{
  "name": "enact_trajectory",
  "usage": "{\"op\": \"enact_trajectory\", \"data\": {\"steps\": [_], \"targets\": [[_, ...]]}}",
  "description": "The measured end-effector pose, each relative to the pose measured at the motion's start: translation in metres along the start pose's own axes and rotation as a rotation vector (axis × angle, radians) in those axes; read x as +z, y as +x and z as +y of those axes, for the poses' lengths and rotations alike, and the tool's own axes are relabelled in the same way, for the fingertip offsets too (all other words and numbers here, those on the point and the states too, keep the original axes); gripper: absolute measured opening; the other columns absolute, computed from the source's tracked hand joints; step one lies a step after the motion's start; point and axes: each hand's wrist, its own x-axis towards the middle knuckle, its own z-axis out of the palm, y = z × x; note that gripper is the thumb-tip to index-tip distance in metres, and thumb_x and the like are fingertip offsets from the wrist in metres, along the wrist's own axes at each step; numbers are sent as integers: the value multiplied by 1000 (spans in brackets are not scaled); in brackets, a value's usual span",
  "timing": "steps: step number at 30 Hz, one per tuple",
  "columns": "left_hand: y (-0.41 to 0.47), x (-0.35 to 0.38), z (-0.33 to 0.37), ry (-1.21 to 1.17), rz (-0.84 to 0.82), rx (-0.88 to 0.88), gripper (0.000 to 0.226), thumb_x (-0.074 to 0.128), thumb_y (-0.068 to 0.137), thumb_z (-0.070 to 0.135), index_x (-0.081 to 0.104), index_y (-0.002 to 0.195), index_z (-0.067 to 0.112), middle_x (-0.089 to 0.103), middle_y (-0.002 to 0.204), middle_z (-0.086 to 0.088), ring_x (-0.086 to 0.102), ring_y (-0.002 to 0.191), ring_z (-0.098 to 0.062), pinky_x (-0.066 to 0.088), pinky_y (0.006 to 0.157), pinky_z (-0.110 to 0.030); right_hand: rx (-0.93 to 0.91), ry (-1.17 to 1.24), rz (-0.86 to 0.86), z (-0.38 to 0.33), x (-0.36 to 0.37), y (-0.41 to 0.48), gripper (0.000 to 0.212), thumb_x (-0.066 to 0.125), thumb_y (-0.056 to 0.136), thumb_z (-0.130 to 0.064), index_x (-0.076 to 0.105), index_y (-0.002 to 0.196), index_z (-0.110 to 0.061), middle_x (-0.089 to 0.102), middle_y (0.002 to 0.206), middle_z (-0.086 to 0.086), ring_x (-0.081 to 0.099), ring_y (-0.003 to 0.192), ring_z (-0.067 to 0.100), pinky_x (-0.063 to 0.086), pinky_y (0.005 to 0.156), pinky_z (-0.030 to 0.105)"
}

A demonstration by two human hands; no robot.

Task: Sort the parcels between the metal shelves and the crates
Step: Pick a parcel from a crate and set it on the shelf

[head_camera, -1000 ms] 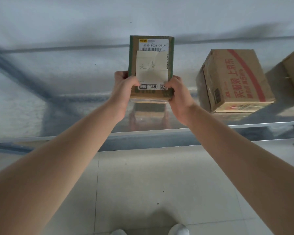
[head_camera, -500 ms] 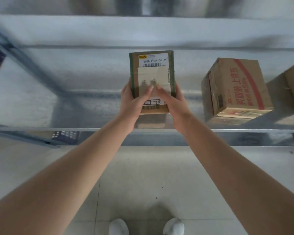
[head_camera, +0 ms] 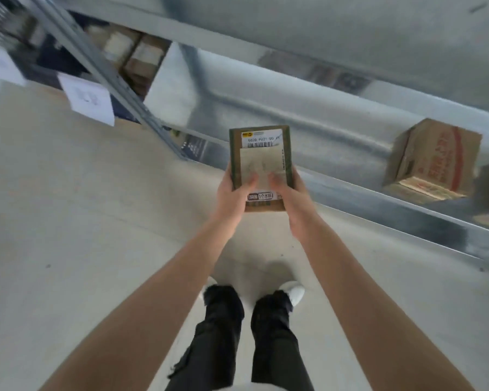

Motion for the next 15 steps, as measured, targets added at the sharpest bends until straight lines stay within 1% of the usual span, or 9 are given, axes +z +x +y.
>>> {"op": "enact_trajectory", "data": {"steps": [2,3,4,6,8,10,12,15], "targets": [[-16,-38,11,-26,-13,-17,40,64,94,17,55,133,13,70,117,-4,70,100,-18,59,80,-29,36,-17,-40,-9,37,-20,32,59,99,-24,53,130,-26,70,110,-7,68,93,10,53,71,22],[-23,-57,19,-47,-10,-15,42,65,94,19,54,134,14,70,119,-6,70,103,-22,60,84,-34,37,-21,-53,-15,56,-28,34,59,99,-24,53,132,-24,71,112,-5,69,92,10,54,69,21],[-30,-75,29,-62,-3,-7,42,64,95,21,54,135,15,70,119,-5,70,103,-22,60,83,-35,28,-32,-65,-21,77,-35,35,59,99,-24,52,133,-22,71,114,-3,69,92,11,55,68,21],[-44,-115,48,-74,28,12,41,64,95,26,54,135,17,70,118,-3,70,101,-20,60,77,-30,4,-59,-87,-31,117,-49,37,60,98,-26,52,134,-19,70,116,0,69,96,16,57,72,24],[-53,-158,68,-95,64,33,44,64,95,29,52,136,19,70,118,-2,70,101,-20,60,79,-30,-17,-74,-134,-41,164,-59,37,60,98,-26,52,134,-19,69,119,3,68,102,21,57,79,30],[-58,-202,88,-144,141,48,46,65,94,26,51,137,18,69,118,-1,70,99,-19,59,79,-29,-25,-102,-208,-53,211,-65,38,60,98,-24,52,135,-21,68,120,4,68,103,23,57,81,32],[-61,-244,110,-199,207,85,42,63,95,20,51,135,15,69,111,0,68,91,-13,58,72,-22,-44,-126,-273,-66,261,-64,39,60,99,-23,51,137,-21,68,122,5,67,106,26,57,83,35],[-59,-304,142,-250,292,136,38,62,96,18,52,132,15,68,103,5,67,83,-6,54,61,-15,-76,-174,-372,-86,334,-56,39,60,98,-25,52,136,-22,68,122,5,67,107,26,58,84,36]]}}
